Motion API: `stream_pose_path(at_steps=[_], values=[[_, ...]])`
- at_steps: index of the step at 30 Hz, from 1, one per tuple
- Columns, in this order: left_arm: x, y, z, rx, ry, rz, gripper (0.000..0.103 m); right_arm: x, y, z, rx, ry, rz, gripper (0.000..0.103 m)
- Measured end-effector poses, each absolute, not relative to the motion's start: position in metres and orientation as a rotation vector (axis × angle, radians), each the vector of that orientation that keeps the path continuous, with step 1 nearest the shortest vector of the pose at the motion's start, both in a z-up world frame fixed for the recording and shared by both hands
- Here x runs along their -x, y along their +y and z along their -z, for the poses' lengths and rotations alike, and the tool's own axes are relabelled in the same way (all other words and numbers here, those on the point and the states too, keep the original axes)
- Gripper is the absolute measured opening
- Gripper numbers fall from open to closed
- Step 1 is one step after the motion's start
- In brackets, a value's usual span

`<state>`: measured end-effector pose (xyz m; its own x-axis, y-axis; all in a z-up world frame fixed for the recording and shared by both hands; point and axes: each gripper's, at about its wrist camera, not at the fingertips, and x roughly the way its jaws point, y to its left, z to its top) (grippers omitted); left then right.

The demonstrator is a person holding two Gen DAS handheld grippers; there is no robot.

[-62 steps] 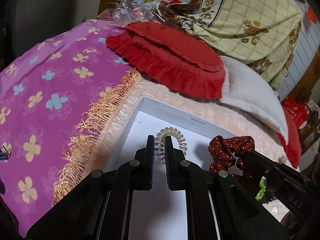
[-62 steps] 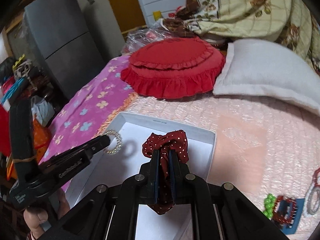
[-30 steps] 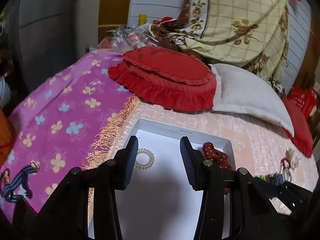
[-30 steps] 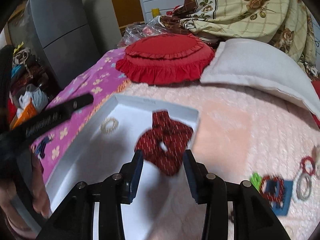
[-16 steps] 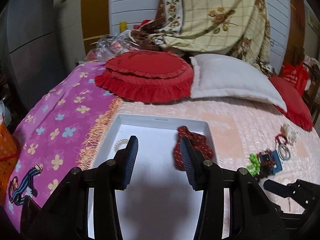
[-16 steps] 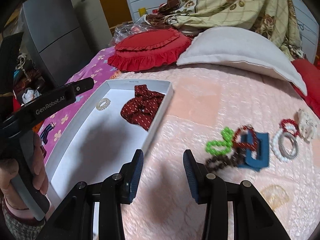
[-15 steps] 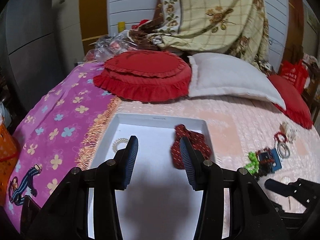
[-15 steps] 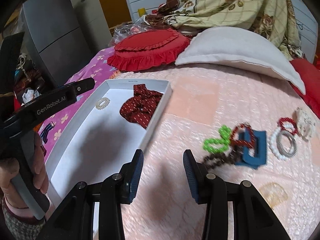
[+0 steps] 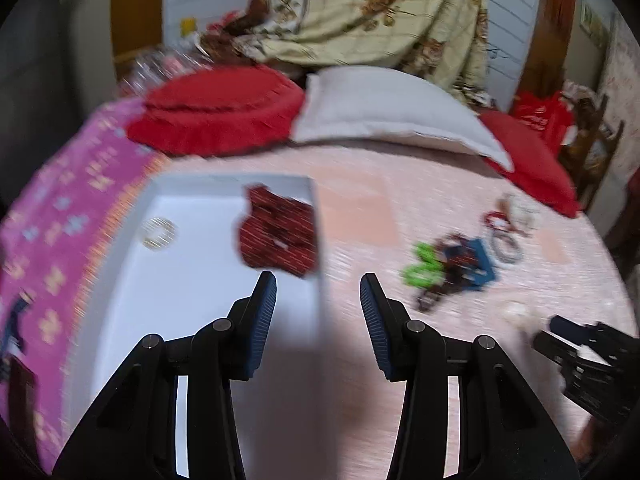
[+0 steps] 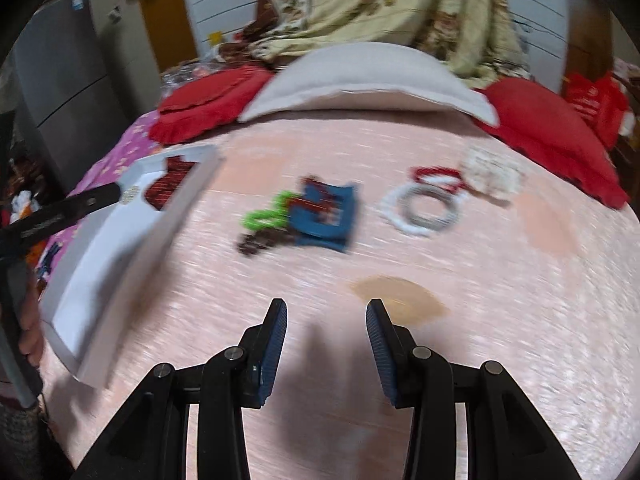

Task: Organize jewelry
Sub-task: 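Grasp the dark red bead bracelet with the left tool, then grasp the blue claw clip with the right tool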

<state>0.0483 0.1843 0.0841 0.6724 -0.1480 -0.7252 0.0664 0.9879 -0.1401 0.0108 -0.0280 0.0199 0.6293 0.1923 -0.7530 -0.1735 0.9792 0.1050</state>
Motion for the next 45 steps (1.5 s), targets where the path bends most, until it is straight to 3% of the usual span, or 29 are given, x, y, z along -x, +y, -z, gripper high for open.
stream_pose_path(at_steps=[11,20,21,22,23,24,31,45], values=[[-0.074,0.093,-0.066,0.11,0.914,0.295,0.043,-0.023,-0.102,-0.011,-0.159,0.831,-0.174,0.039],[-0.123,0.025,-0.044,-0.072,0.924,0.371,0.043,-0.034,-0.132,0.005,-0.225,0.842,-0.174,0.039],[-0.129,0.024,-0.04,-0.082,0.946,0.363,0.041,-0.035,-0.133,0.007,-0.225,0.844,-0.174,0.039],[-0.133,0.025,-0.039,-0.075,0.957,0.358,0.023,-0.037,-0.135,0.008,-0.224,0.846,-0.172,0.04],[-0.136,0.031,-0.038,-0.047,0.968,0.347,0.011,-0.038,-0.136,0.009,-0.225,0.846,-0.172,0.039],[-0.137,0.037,-0.037,-0.015,0.977,0.352,0.008,-0.039,-0.139,0.01,-0.227,0.846,-0.171,0.039],[-0.121,0.103,-0.046,0.317,0.989,0.376,0.006,-0.046,-0.145,0.014,-0.253,0.846,-0.175,0.039],[-0.045,0.121,-0.072,0.31,0.917,0.448,0.006,-0.083,-0.087,0.001,-0.337,0.861,-0.345,0.043]])
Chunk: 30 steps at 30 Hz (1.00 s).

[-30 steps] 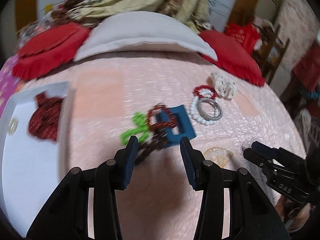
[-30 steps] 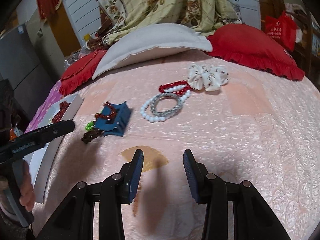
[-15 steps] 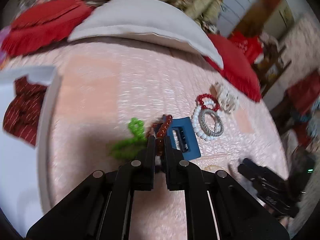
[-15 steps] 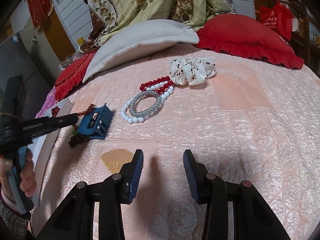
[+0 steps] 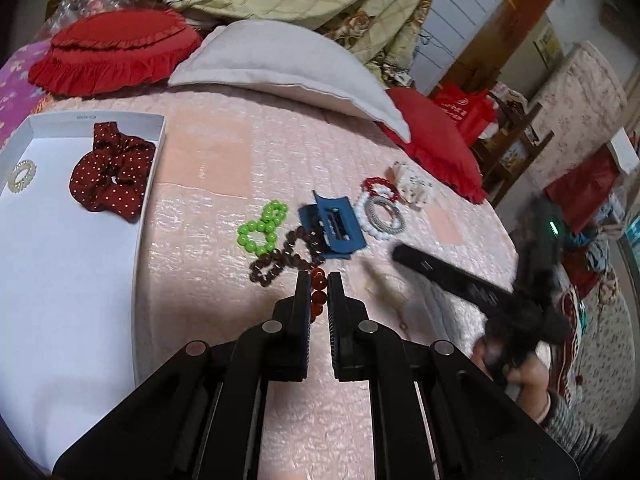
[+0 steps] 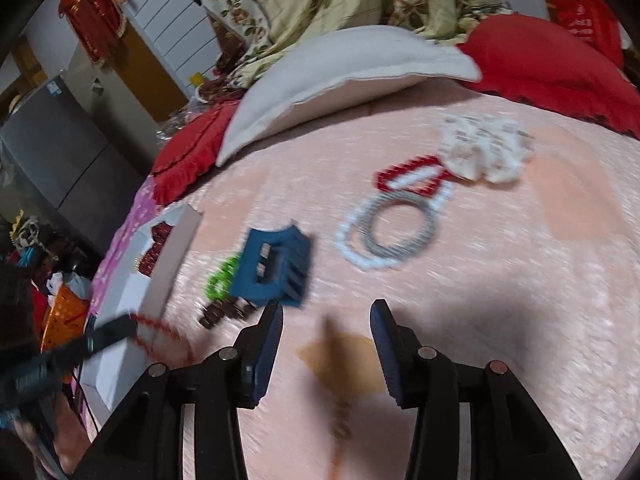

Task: Organize jewelry
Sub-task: 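Grasp the blue claw clip with the right tool, then place the red bracelet in the tray with the left tool while the right places the clip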

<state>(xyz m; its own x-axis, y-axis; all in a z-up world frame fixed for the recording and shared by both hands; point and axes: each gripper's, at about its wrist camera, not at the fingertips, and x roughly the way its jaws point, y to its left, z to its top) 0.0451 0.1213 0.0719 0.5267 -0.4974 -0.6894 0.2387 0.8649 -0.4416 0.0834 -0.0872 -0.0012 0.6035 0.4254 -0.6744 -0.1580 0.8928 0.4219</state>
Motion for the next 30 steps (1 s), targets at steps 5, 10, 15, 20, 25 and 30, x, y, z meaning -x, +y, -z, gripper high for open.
stream_pose_path(at_steps=[5,10,15,20,25,30], values=[[-0.039,0.119,-0.073,0.27,0.906,0.472,0.006,-0.11,-0.062,0.001,-0.321,0.873,-0.348,0.044],[-0.038,0.117,-0.07,0.21,0.897,0.445,0.006,-0.134,-0.048,0.014,-0.313,0.923,-0.328,0.043],[-0.04,0.122,-0.066,0.219,0.91,0.433,0.006,-0.136,-0.048,0.021,-0.358,0.944,-0.357,0.016],[-0.036,0.126,-0.075,0.242,0.895,0.444,0.006,-0.117,-0.054,0.015,-0.372,0.928,-0.358,0.016],[-0.03,0.13,-0.088,0.245,0.871,0.442,0.006,-0.09,-0.062,-0.004,-0.375,0.888,-0.356,0.016],[-0.022,0.141,-0.102,0.247,0.839,0.425,0.006,-0.07,-0.063,-0.027,-0.366,0.852,-0.366,0.016]])
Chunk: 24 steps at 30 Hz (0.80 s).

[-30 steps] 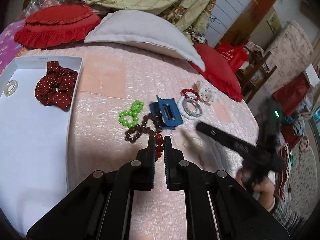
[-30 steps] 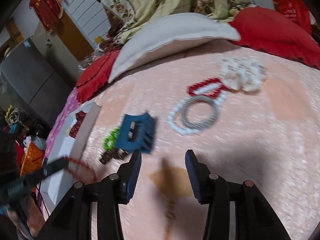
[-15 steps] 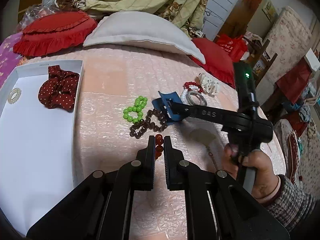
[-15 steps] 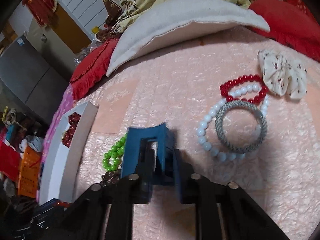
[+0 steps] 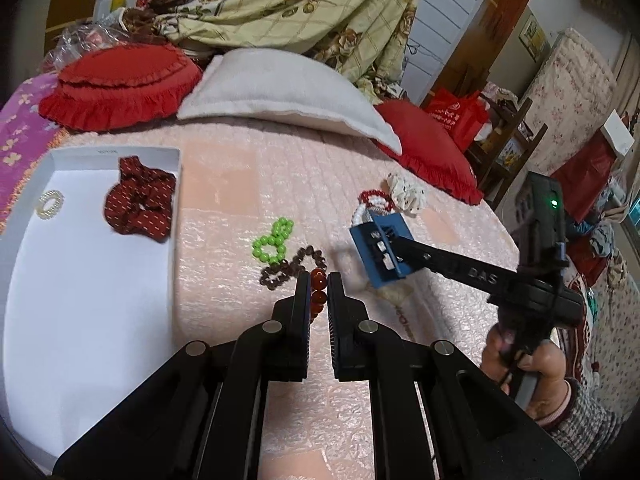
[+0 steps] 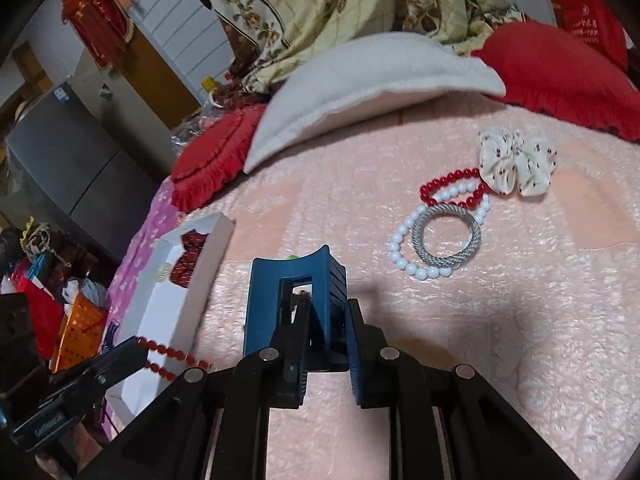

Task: Organize jewelry
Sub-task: 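Place the red bracelet in the tray with the left tool while the right places the clip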

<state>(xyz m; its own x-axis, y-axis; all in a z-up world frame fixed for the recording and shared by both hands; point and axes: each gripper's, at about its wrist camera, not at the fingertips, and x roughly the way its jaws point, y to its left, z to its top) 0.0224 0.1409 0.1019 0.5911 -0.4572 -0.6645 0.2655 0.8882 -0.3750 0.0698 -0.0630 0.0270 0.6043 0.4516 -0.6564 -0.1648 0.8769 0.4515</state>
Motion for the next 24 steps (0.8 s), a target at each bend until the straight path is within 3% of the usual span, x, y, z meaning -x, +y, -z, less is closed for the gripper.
stream_pose_path(at_steps=[8,24], values=[[-0.019,0.189,-0.115,0.28,0.809,0.34,0.006,-0.053,-0.023,-0.051,-0.28,0.834,-0.418,0.016],[-0.052,0.313,-0.078,0.408,0.857,0.007,0.006,-0.069,0.134,-0.049,-0.125,0.916,-0.61,0.016]])
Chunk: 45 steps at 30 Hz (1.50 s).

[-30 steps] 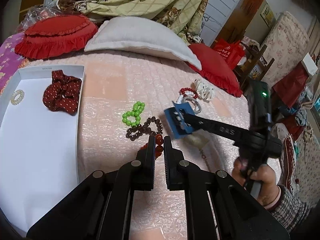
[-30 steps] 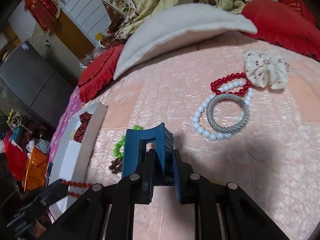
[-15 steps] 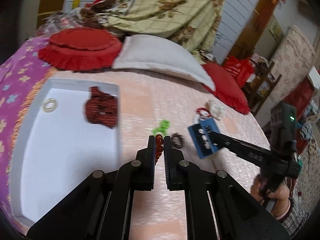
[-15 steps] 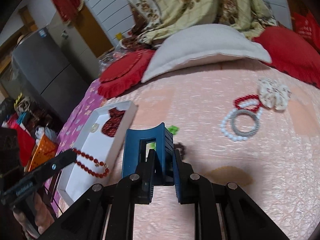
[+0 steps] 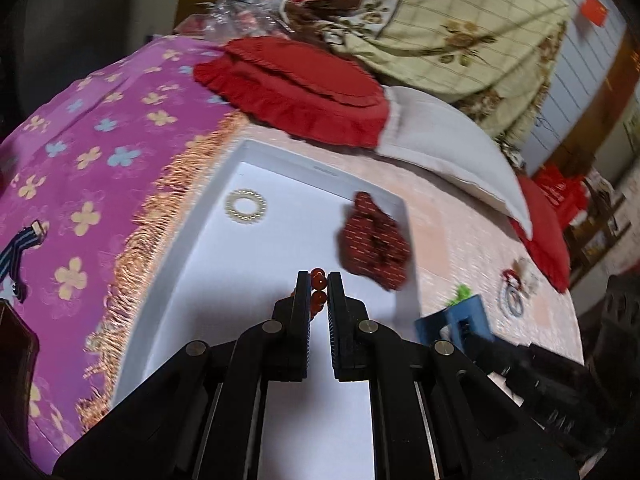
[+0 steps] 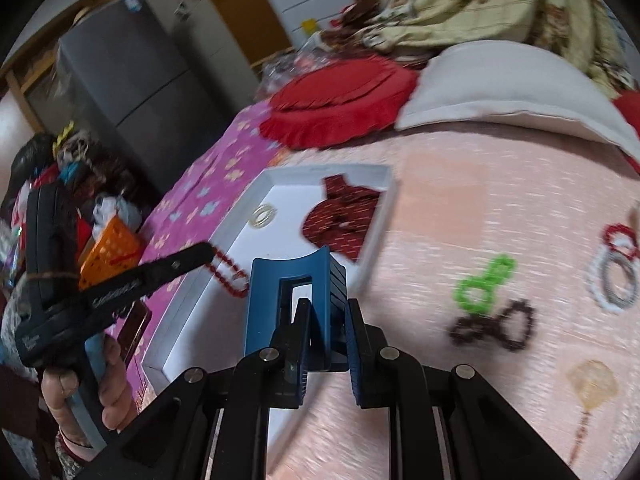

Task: Organize jewelry
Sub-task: 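Place the red bracelet in the tray with the left tool while the right places the clip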

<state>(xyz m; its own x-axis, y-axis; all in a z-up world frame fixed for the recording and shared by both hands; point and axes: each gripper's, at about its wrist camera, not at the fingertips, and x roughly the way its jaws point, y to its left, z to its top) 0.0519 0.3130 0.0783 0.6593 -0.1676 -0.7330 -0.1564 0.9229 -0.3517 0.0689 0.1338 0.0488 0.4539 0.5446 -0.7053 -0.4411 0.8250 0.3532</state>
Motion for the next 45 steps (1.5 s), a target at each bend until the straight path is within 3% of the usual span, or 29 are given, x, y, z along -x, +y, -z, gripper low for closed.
stream_pose_path(at_steps=[16,35,40,42,44,45], values=[[-0.076,0.355,-0.041,0.477,0.95,-0.135,0.006,-0.127,0.215,-0.012,-0.094,1.016,-0.602,0.016],[-0.09,0.361,-0.033,0.504,0.928,-0.179,0.006,-0.183,0.243,-0.003,-0.061,1.007,-0.555,0.015],[-0.085,0.353,-0.044,0.502,0.91,-0.149,0.028,-0.176,0.238,-0.009,-0.051,0.997,-0.55,0.016],[-0.082,0.346,-0.05,0.474,0.898,-0.149,0.032,-0.168,0.235,-0.015,-0.039,0.979,-0.554,0.017],[-0.078,0.34,-0.056,0.448,0.887,-0.149,0.037,-0.16,0.23,-0.023,-0.035,0.957,-0.562,0.027],[-0.077,0.338,-0.058,0.439,0.882,-0.151,0.038,-0.156,0.227,-0.027,-0.041,0.946,-0.565,0.04]])
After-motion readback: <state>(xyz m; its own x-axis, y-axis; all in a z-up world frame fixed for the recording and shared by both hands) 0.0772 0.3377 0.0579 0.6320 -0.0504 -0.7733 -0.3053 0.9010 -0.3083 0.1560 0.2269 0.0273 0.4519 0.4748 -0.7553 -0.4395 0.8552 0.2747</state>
